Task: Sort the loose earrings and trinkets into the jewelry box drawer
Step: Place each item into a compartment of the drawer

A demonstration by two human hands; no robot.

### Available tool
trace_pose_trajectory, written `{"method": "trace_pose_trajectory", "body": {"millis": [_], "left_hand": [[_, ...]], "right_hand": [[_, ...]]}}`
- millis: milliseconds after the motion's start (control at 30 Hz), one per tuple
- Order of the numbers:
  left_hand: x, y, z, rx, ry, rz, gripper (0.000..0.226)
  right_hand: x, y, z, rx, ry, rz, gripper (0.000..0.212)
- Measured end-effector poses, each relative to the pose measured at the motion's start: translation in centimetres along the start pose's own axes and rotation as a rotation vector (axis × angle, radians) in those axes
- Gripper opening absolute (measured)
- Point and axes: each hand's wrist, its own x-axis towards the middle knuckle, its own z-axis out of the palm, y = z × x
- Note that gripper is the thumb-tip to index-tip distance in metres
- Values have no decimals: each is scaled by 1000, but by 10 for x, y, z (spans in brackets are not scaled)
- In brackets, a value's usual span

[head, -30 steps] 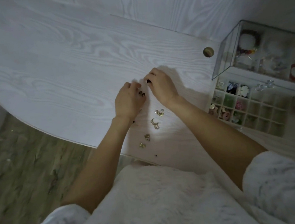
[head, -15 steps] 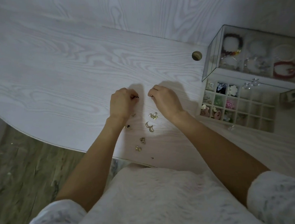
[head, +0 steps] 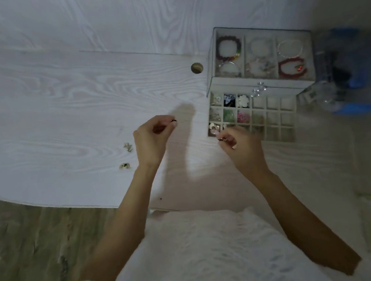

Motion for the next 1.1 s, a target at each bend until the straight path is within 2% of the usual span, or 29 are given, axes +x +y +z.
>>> {"method": "trace_pose_trajectory", "body": {"millis": [67, 167, 333, 533, 667, 1000, 1100], "left_hand": [[-7, 18, 35, -11, -109, 80, 10], [-10, 42, 98, 93, -278, 255, 12], [7, 51, 159, 338, -413, 422, 11], [12, 51, 186, 561, -520, 536, 10], [13, 45, 189, 650, -533, 593, 12], [3, 27, 170, 755, -447, 800, 12], [2, 29, 169, 752, -431, 798, 22]], "right_hand": [[-8, 20, -27, 15, 88, 61, 12], [-17, 53, -62, -4, 197, 166, 12], [-18, 80, -73, -15, 259, 266, 16], [-15, 95, -65, 76, 302, 299, 15], [-5, 92, -66, 83, 332, 282, 10], [66, 83, -48, -85, 308, 139, 5], [73, 88, -41, -119, 299, 140, 4]]}}
